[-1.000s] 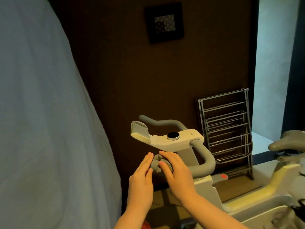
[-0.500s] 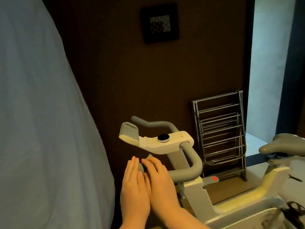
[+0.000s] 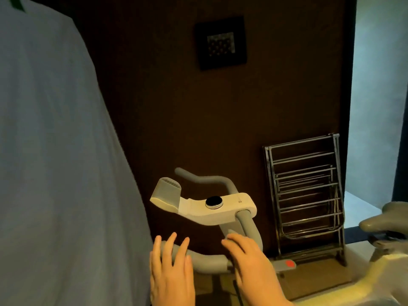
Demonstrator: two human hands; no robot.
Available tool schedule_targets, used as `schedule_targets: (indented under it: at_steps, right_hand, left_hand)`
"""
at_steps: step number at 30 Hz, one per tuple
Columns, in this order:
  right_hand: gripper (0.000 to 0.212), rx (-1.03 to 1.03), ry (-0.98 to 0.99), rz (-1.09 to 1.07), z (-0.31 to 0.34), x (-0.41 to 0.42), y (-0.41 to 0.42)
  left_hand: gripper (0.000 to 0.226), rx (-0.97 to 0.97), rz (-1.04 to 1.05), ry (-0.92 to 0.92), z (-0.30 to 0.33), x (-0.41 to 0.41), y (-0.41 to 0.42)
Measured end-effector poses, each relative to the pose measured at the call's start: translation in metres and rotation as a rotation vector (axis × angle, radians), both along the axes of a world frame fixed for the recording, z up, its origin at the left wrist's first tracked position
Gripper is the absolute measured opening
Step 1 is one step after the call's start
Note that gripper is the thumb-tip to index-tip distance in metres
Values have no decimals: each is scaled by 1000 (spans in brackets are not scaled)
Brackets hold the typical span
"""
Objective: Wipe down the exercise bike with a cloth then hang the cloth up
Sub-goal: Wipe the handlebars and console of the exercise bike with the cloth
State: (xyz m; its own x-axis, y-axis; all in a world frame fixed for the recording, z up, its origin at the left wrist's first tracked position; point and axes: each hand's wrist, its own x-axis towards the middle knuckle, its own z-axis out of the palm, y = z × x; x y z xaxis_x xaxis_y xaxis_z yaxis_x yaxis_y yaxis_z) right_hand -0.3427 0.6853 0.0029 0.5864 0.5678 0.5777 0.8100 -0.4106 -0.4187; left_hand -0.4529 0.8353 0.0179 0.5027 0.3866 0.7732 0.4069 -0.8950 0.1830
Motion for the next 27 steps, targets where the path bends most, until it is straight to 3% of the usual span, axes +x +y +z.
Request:
schedule_targets:
  at_steps: [2,6,9,11,12,16,22,24,27]
  right_hand:
    - [56,114,103,-93,-1,5,-3]
    - [46,16,-73,75,4,-1,-1]
    - [34,83,82,-76,14,26,-14]
    - [35,146,202,-172,9,35,-15]
    - [37,110,227,-200,10,34,-11]
    - [46,72,204,-209,13,31,3]
    - [47,105,349,-125,17,30,-7]
    - [48,98,367,-90,16,29,-12]
    - [44,164,396,-91,20,43,-8]
  left_hand:
    - [25,-58,69,39,3,8,-14]
    - [33,-234,153,156,8,23,-36]
    - [28,-228,176,345,18,29,-40]
    - [21,-153,88,385,13,33,-42]
    - [7,-123,64,394,14,34,-46]
    - [46,5,98,484,37,53,-66]
    - [36,-93,160,518,41,62,-72]
    - [30,-90,151,480,37,65,-71]
    - [37,13,151,565,21,58,-67]
